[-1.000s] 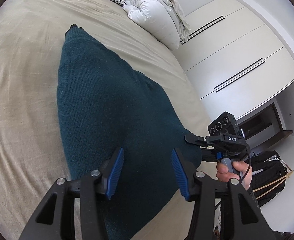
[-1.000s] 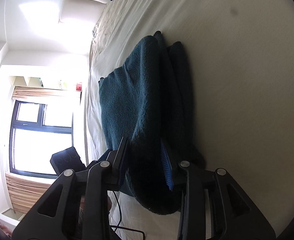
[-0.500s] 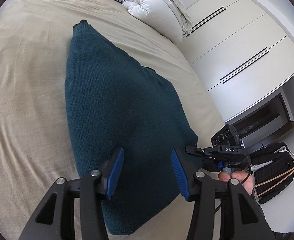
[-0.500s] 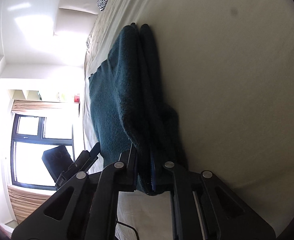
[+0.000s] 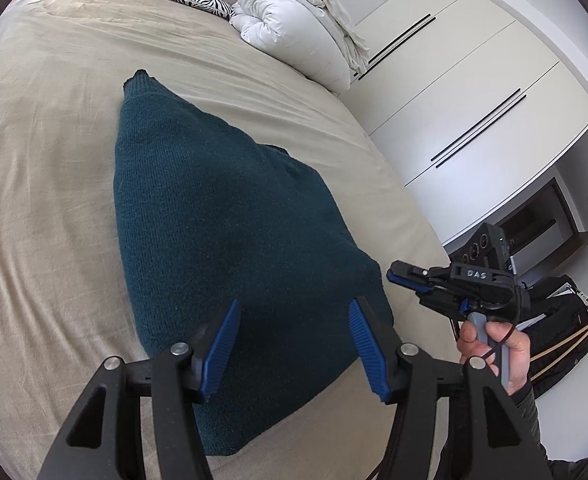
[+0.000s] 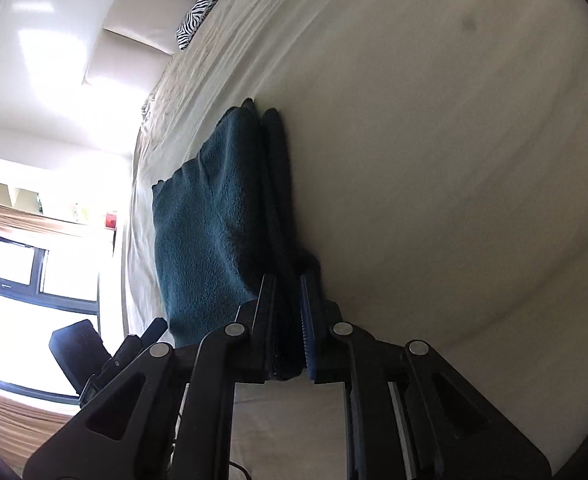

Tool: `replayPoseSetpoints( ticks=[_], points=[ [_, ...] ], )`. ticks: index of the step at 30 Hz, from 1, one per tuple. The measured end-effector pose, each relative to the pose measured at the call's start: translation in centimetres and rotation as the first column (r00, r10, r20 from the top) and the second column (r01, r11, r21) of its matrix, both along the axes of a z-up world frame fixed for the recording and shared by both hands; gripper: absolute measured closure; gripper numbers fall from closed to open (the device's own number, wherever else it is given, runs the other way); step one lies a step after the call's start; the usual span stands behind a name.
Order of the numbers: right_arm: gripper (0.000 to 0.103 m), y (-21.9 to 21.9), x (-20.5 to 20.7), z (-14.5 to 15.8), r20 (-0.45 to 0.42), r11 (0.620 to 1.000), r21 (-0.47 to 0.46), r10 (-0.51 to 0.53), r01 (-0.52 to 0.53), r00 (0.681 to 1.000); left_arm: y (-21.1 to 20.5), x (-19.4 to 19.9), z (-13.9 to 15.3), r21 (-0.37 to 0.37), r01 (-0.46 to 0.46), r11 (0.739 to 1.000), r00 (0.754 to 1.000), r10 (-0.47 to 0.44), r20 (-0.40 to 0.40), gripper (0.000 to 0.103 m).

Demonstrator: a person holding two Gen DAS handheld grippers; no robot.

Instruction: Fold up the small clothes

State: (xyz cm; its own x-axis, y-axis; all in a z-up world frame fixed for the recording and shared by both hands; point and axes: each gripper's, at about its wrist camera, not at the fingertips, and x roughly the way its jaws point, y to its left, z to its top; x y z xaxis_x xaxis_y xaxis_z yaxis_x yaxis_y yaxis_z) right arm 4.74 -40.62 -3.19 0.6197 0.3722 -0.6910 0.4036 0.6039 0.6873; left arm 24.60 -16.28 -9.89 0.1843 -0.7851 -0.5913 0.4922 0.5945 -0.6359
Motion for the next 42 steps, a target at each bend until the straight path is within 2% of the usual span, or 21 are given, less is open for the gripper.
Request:
replayPoseSetpoints(
  ticks=[2, 5, 7, 10, 11, 13, 14, 17, 19, 20, 21, 23, 25, 26, 28, 31, 32, 33, 35, 39, 42],
  points=[
    [0.09, 0.7, 0.7, 2.3, 0.049, 1.0, -0.024, 0.011, -0.01, 0.999, -0.5, 0.3, -1.0, 0.021, 0.004, 1.0, 1.0, -0.004, -0.018, 0.043],
    [0.09, 2.2, 3.2, 3.4, 0.145, 0.991, 0.05, 0.114, -0.123, 0.983, 0.2, 0.7, -1.8, -0.04, -0.025, 0.999, 0.998, 0.022, -0.058, 0.043],
    [0.09, 3.6, 5.0, 2.2, 0.149, 0.98, 0.076, 0.172, -0.185, 0.974, 0.4, 0.9, -1.9, -0.055, -0.027, 0.998, 0.997, 0.023, -0.07, 0.043],
    [0.095, 2.4, 6.2, -1.9, 0.044, 0.986, 0.083, 0.141, -0.145, 0.989, 0.7, 0.7, -1.4, -0.052, -0.019, 0.998, 0.998, 0.016, -0.059, 0.043],
    [0.101, 1.7, 5.9, -3.2, 0.066, 0.984, 0.113, 0.134, -0.141, 0.989, 1.2, 0.5, -1.1, -0.054, -0.023, 0.998, 0.998, 0.02, -0.051, 0.043],
    [0.103, 0.6, 4.9, -4.2, 0.121, 0.974, 0.195, 0.091, -0.113, 0.989, 2.4, 0.0, 0.1, -0.063, -0.05, 0.997, 0.999, 0.05, 0.0, 0.043],
    [0.103, 0.4, 4.2, -3.8, 0.134, 0.976, 0.189, 0.08, -0.104, 0.988, 2.8, -0.1, 0.6, -0.071, -0.067, 0.995, 0.997, 0.069, 0.022, 0.04],
    [0.096, 0.2, 2.6, -1.0, 0.163, 0.995, 0.042, 0.086, -0.094, 0.983, 4.5, 0.9, 0.9, -0.06, -0.143, 0.988, 0.989, 0.145, 0.024, 0.03],
    [0.085, 0.0, 2.1, 1.0, 0.154, 0.996, -0.065, 0.078, -0.069, 0.985, 4.9, 1.8, 0.1, -0.037, -0.17, 0.985, 0.985, 0.17, -0.01, 0.03],
    [0.066, 0.0, 2.2, 1.6, 0.146, 0.992, -0.11, 0.072, -0.056, 0.987, 4.8, 2.0, -0.3, -0.023, -0.181, 0.983, 0.983, 0.181, -0.024, 0.03],
    [0.04, -0.1, 2.6, 1.7, 0.14, 0.991, -0.127, 0.064, -0.046, 0.988, 4.7, 2.2, -0.7, -0.011, -0.187, 0.982, 0.982, 0.187, -0.036, 0.03],
    [0.034, 0.2, 3.7, 1.7, 0.136, 0.992, -0.11, 0.069, -0.054, 0.988, 4.6, 2.4, -1.4, 0.01, -0.188, 0.982, 0.98, 0.189, -0.061, 0.03],
    [0.034, 0.9, 5.5, 0.9, 0.102, 0.988, -0.11, 0.118, -0.107, 0.988, 4.3, 3.0, -2.0, 0.017, -0.196, 0.981, 0.977, 0.196, -0.089, 0.03],
    [0.034, 1.1, 6.2, 0.3, 0.08, 0.986, -0.109, 0.137, -0.128, 0.987, 4.1, 3.3, -2.2, 0.017, -0.193, 0.981, 0.976, 0.194, -0.104, 0.025],
    [0.034, 0.4, 6.2, -1.9, 0.043, 0.985, -0.086, 0.157, -0.153, 0.987, 3.7, 4.2, -2.9, 0.04, -0.2, 0.979, 0.97, 0.204, -0.133, 0.022],
    [0.036, 0.1, 7.6, -3.4, 0.05, 0.986, -0.039, 0.163, -0.161, 0.985, 3.3, 5.7, -4.0, 0.027, -0.235, 0.972, 0.952, 0.236, -0.197, 0.024],
    [0.041, 0.2, 8.5, -3.7, 0.049, 0.985, -0.037, 0.171, -0.169, 0.984, 3.2, 5.9, -4.2, 0.034, -0.246, 0.969, 0.948, 0.247, -0.202, 0.028],
    [0.05, 0.5, 9.3, -4.0, 0.037, 0.983, -0.038, 0.184, -0.182, 0.982, 2.9, 6.0, -4.3, 0.059, -0.251, 0.966, 0.945, 0.257, -0.201, 0.04],
    [0.064, 1.0, 10.9, -4.8, -0.014, 0.976, -0.059, 0.208, -0.208, 0.978, 2.1, 6.1, -4.2, 0.089, -0.247, 0.965, 0.945, 0.26, -0.2, 0.045],
    [0.073, 2.1, 12.4, -4.9, -0.059, 0.965, -0.127, 0.223, -0.229, 0.973, 1.2, 5.4, -3.1, 0.188, -0.227, 0.956, 0.96, 0.252, -0.123, 0.055],
    [0.078, 4.5, 12.2, -3.1, -0.099, 0.919, -0.301, 0.236, -0.255, 0.967, 0.5, 4.7, -1.9, 0.232, -0.221, 0.947, 0.966, 0.245, -0.078, 0.061]
  ],
)
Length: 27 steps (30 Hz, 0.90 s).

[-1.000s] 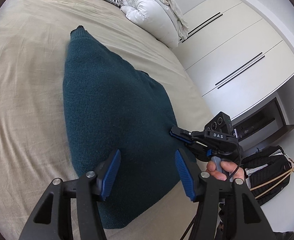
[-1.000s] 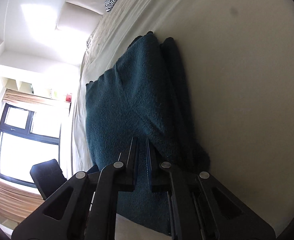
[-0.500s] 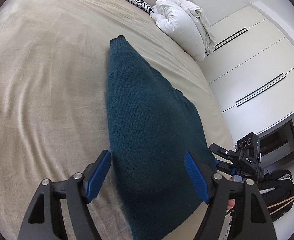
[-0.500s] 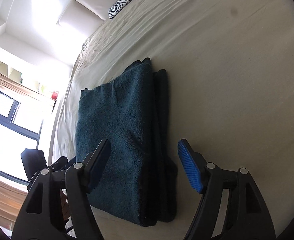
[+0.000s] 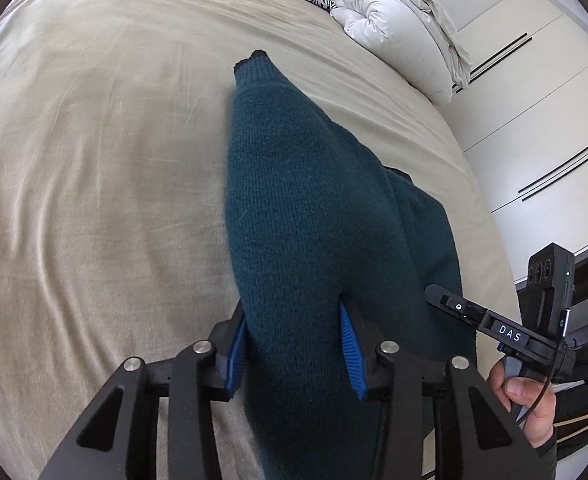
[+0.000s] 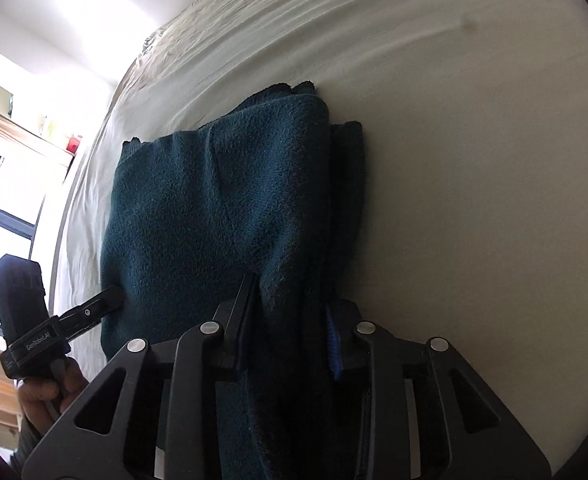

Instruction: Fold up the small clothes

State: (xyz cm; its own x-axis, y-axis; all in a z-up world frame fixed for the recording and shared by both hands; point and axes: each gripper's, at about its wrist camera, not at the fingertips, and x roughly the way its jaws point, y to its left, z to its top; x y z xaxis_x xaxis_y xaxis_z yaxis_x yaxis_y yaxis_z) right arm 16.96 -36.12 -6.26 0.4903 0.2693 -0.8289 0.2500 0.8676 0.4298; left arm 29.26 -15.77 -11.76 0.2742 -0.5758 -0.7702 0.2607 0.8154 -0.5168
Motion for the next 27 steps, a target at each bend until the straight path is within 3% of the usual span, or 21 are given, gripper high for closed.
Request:
replayPoseSetpoints(
  ticks=[4, 11, 17, 22, 27],
  points=[
    [0.081, 3.7, -0.7, 2.5, 0.023, 0.981, -0.193, 0.02, -0.015, 1.0, 0.6, -2.1, 2.6, 0.066, 0.018, 0.998, 0.998, -0.022, 0.059, 0.064],
    [0.081, 11.7, -5.4, 7.4, 0.111, 0.953, -0.295, 0.105, -0.068, 0.988, 5.5, -9.5, 7.4, 0.168, 0.019, 0.986, 0.978, -0.053, 0.201, 0.064],
    [0.081, 19.9, -9.9, 9.2, 0.154, 0.947, -0.282, 0.201, -0.152, 0.967, 12.2, -16.1, 9.4, 0.211, -0.046, 0.977, 0.964, -0.012, 0.265, 0.064],
    [0.081, 24.8, -12.6, 8.6, 0.162, 0.948, -0.241, 0.252, -0.209, 0.954, 17.6, -19.6, 8.6, 0.201, -0.106, 0.974, 0.967, 0.054, 0.25, 0.064],
    [0.081, 27.3, -13.4, 5.8, 0.114, 0.949, -0.203, 0.267, -0.241, 0.957, 20.2, -19.9, 4.1, 0.235, -0.145, 0.961, 0.981, 0.109, 0.161, 0.062]
  ],
)
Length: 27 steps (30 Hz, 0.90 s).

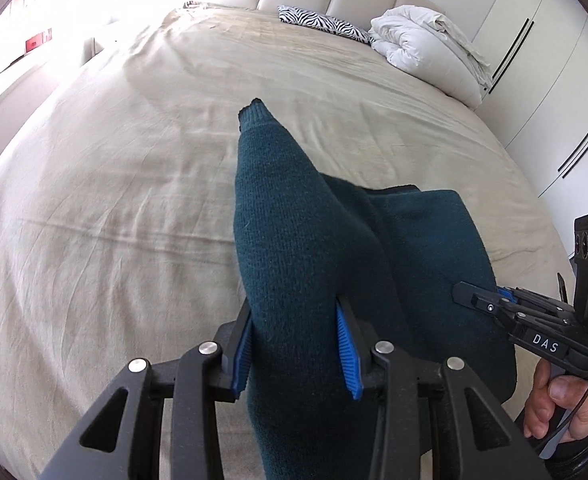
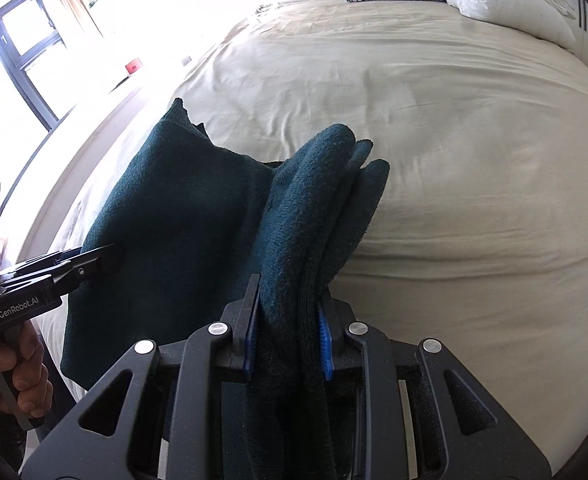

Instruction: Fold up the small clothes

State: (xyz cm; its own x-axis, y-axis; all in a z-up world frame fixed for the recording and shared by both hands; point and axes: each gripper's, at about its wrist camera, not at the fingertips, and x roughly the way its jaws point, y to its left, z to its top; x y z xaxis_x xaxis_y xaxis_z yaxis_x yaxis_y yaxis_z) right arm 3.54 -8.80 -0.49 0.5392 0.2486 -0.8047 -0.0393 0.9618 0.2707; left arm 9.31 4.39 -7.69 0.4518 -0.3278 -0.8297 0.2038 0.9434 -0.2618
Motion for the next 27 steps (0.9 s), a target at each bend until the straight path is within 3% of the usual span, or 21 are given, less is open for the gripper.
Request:
replayPoseSetpoints(
  ticks=[3, 5, 8, 14, 17, 19, 22, 25, 27],
  points=[
    [0.079, 0.0, -0.4, -3.0, -0.058, 0.999, -0.016, -0.038, 0.038, 0.998, 0.7, -0.4, -2.2, -0.01, -0.01, 1.0, 1.0, 0.009, -0.008, 0.056],
    [0.076, -0.8, -1.0, -5.5, -0.092, 0.994, 0.077, -0.07, 0.077, 0.993, 0.6, -0.4, -2.5, -0.001, -0.012, 1.0, 1.0, 0.012, 0.003, 0.054],
    [0.065, -2.7, -0.9, -6.9, -0.095, 0.976, 0.181, -0.109, 0.125, 0.989, 0.4, -0.3, -2.7, 0.014, -0.017, 1.0, 1.0, 0.017, 0.018, 0.049],
    [0.054, -3.8, -2.0, -5.5, -0.091, 0.961, 0.182, -0.194, 0.208, 0.977, 1.5, -1.2, -1.6, -0.015, -0.046, 0.999, 0.999, 0.046, 0.029, 0.049],
    [0.054, -4.2, -3.6, -2.9, -0.036, 0.954, 0.12, -0.273, 0.275, 0.961, 2.4, -3.2, 0.9, 0.011, -0.085, 0.996, 0.989, 0.083, 0.125, 0.051],
    [0.054, -4.1, -5.1, -0.9, 0.021, 0.95, 0.181, -0.262, 0.254, 0.965, 2.6, -4.4, 2.6, -0.014, -0.073, 0.997, 0.982, 0.074, 0.172, 0.052],
    [0.054, -3.1, -6.6, 1.0, 0.071, 0.934, 0.336, -0.158, 0.125, 0.985, 1.3, -5.6, 3.6, -0.068, 0.009, 0.998, 0.982, 0.004, 0.187, 0.051],
    [0.054, -1.4, -6.5, -0.1, 0.049, 0.903, 0.429, -0.055, 0.029, 0.997, -0.5, -6.3, 2.0, -0.043, 0.062, 0.997, 0.987, -0.055, 0.15, 0.051],
    [0.054, -1.2, -6.0, -2.3, -0.013, 0.892, 0.449, -0.055, 0.055, 0.998, -1.1, -6.1, 0.2, -0.038, 0.065, 0.997, 0.993, -0.061, 0.099, 0.052]
  ],
)
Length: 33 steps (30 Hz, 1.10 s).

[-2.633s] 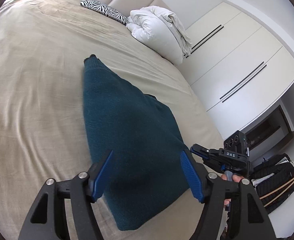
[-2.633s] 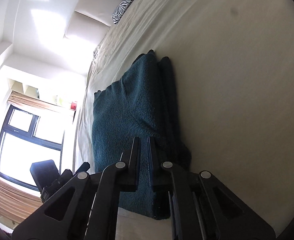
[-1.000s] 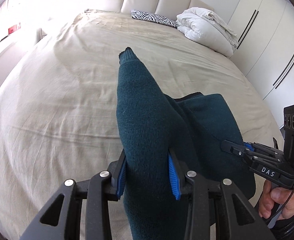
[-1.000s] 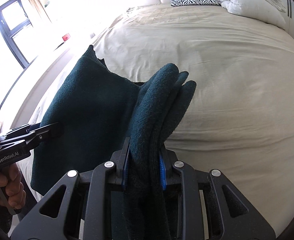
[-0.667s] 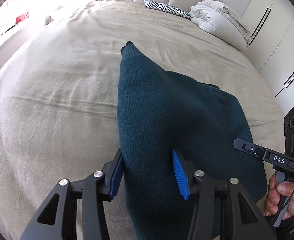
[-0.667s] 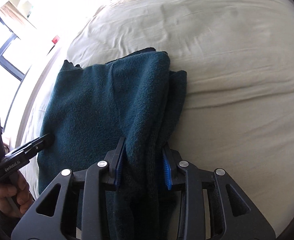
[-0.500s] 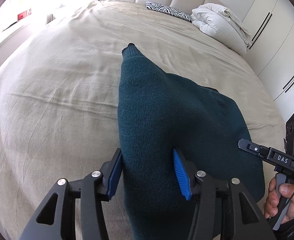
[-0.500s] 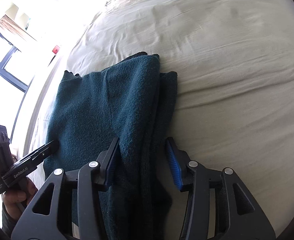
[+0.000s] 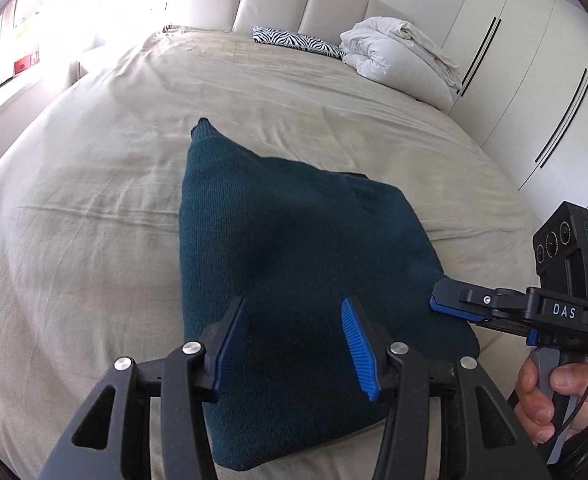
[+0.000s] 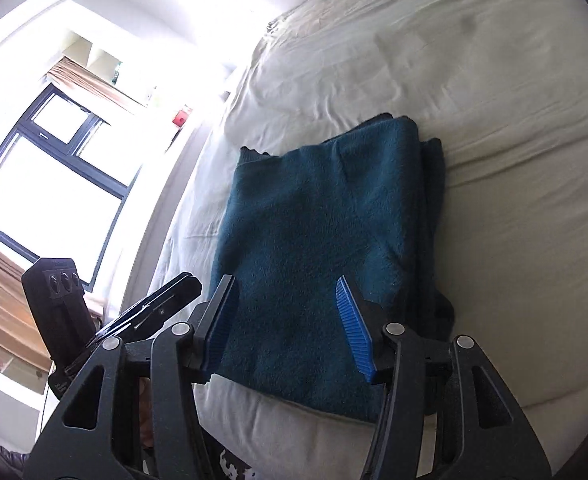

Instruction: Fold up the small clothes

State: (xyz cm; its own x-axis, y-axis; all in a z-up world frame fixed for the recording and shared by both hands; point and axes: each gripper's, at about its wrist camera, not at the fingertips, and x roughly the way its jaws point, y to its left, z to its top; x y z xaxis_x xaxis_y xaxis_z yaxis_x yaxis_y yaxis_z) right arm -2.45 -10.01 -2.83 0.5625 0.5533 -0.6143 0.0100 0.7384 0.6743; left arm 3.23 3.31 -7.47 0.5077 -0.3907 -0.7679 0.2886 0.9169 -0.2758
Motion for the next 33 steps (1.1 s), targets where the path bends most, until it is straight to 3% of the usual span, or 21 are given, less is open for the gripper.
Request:
replayPoseSetpoints(
  ticks=[2, 5, 7, 14, 19, 25, 29, 33],
  points=[
    [0.057, -0.7, 0.4, -3.0, -0.087, 0.999, 0.031, -0.027, 0.029, 0.996, 0.0, 0.0, -0.9, 0.005, -0.004, 1.0, 1.0, 0.004, -0.015, 0.052],
    [0.066, -2.4, -0.2, -4.8, -0.068, 0.988, 0.145, -0.045, 0.054, 0.997, -0.2, 0.0, -1.1, 0.023, 0.001, 1.0, 1.0, -0.001, -0.005, 0.051],
    [0.068, -2.7, -0.6, -4.9, -0.066, 0.987, 0.148, -0.051, 0.061, 0.996, -0.7, -0.1, -1.3, 0.043, 0.002, 0.999, 1.0, -0.003, 0.008, 0.049],
    [0.065, -2.3, -1.5, -1.9, -0.034, 0.995, -0.01, -0.102, 0.101, 0.994, -1.0, -0.4, -1.4, 0.067, -0.008, 0.998, 1.0, 0.006, 0.028, 0.046],
    [0.062, -1.5, -2.4, 0.0, 0.017, 0.996, -0.018, -0.088, 0.088, 0.996, -0.9, -0.6, -1.4, 0.064, -0.012, 0.998, 0.999, 0.01, 0.031, 0.046],
    [0.064, -0.8, -2.8, -2.5, -0.061, 0.997, -0.062, -0.058, 0.054, 0.996, -0.7, -1.1, -1.3, 0.051, -0.014, 0.999, 0.999, 0.012, 0.032, 0.046],
    [0.064, -0.9, -3.6, -3.3, -0.037, 0.995, -0.092, -0.049, 0.045, 0.998, -0.3, -1.5, -0.9, 0.041, -0.021, 0.999, 0.999, 0.02, 0.037, 0.045],
    [0.061, -1.5, -4.5, -2.0, -0.026, 0.97, -0.22, -0.106, 0.098, 0.994, 0.2, -2.4, 0.4, 0.042, -0.054, 0.998, 0.996, 0.05, 0.077, 0.028]
  ],
)
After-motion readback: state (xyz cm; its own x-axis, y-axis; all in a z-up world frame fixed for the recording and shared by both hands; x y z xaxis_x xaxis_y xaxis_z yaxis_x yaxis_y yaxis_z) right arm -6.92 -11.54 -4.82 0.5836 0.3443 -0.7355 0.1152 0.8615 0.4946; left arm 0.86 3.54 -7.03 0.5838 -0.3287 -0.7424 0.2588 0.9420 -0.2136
